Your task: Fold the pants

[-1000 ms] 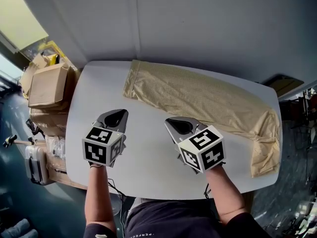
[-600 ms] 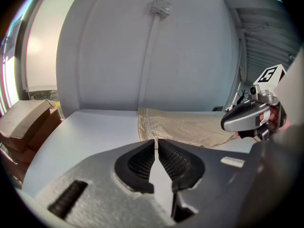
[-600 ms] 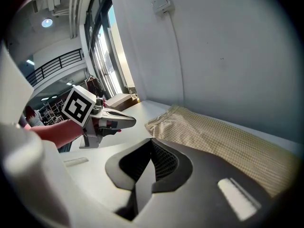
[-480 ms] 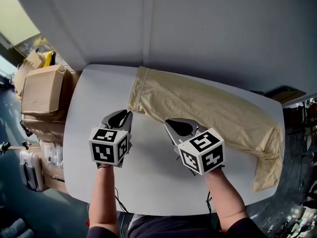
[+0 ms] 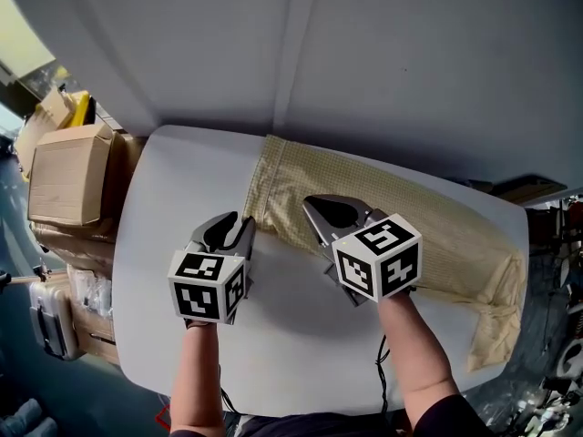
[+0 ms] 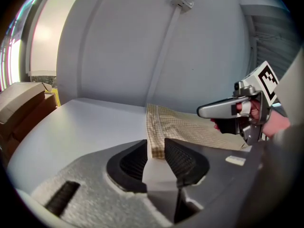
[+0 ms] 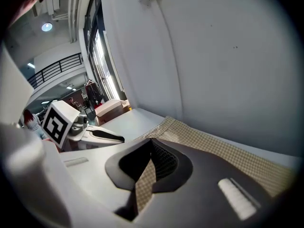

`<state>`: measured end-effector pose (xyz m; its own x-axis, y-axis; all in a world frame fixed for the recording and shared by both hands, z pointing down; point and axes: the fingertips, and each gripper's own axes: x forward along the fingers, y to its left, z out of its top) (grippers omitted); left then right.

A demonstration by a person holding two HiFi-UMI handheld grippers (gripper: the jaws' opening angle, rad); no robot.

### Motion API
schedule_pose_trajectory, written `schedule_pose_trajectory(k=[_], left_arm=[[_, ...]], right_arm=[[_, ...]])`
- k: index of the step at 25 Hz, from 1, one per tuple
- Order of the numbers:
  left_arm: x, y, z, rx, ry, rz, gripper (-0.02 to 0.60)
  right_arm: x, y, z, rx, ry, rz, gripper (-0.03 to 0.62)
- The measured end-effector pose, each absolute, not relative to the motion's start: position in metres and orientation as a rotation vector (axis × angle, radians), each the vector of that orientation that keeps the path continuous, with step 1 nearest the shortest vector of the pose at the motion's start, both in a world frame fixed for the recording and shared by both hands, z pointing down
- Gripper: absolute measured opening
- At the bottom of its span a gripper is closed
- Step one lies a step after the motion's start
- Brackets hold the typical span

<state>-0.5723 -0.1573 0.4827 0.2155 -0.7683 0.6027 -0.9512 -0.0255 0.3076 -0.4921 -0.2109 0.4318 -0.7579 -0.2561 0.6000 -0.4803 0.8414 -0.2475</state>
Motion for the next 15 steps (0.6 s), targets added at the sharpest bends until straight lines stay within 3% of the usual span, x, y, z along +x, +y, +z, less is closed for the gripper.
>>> schedule_pose_trajectory(k=[6, 15], left_arm=[[-0.561, -0.159, 0.489, 1.868, -1.533, 0.474, 0.11], [-0.559, -0.16, 0.492, 1.886, -1.54, 0.569, 0.029]], right_arm=[[-0.52, -0.228, 0.458, 0.517, -2.436, 0.557, 0.035], [-0.539, -0.265, 0.47, 0.595, -2.428, 0.485, 0.063]])
